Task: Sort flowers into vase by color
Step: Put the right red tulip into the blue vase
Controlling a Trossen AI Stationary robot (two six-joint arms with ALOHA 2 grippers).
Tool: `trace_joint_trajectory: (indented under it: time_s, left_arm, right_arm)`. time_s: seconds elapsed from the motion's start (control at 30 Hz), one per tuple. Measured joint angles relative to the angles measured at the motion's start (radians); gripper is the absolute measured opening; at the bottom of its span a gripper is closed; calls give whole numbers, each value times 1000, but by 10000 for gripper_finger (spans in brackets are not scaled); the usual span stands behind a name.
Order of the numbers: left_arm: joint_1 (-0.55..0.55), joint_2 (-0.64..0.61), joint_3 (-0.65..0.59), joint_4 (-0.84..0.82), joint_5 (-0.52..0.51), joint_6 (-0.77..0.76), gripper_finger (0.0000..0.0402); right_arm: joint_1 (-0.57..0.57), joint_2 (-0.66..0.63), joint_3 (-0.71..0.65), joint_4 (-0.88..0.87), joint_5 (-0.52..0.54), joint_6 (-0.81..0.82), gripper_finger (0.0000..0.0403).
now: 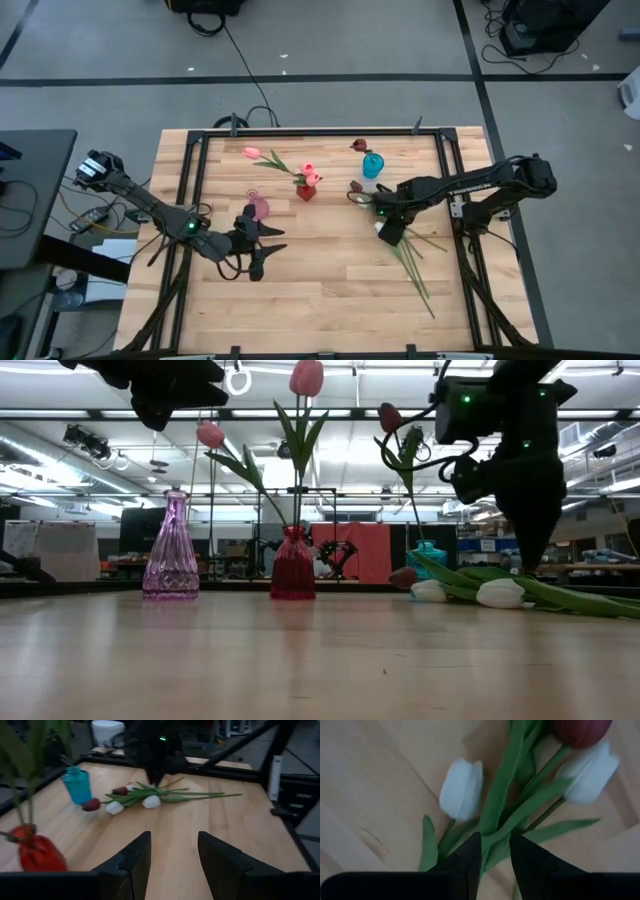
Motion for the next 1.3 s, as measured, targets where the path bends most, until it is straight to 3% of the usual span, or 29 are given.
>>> trace_joint_trajectory:
  time_s: [0.23, 0.5, 0.77, 0.9, 1.03, 1.3]
  left_arm:
    - [0, 0, 0, -4, -39, 4, 168]
    - [1, 0, 0, -7, -56, 5, 168]
    - [1, 0, 0, -8, -56, 5, 168]
    - [1, 0, 0, -8, -56, 5, 168]
    - [1, 0, 0, -8, -56, 5, 168]
    - [1, 0, 0, -8, -56, 5, 168]
  right_arm:
    - [90, 72, 0, -26, -53, 85, 113]
    - [95, 176, 0, -27, -46, 69, 90]
    - [91, 119, 0, -18, -63, 67, 26]
    - [92, 72, 0, -16, -65, 88, 12]
    - [94, 57, 0, -15, -48, 89, 21]
    - [105, 103, 0, 8, -62, 91, 81]
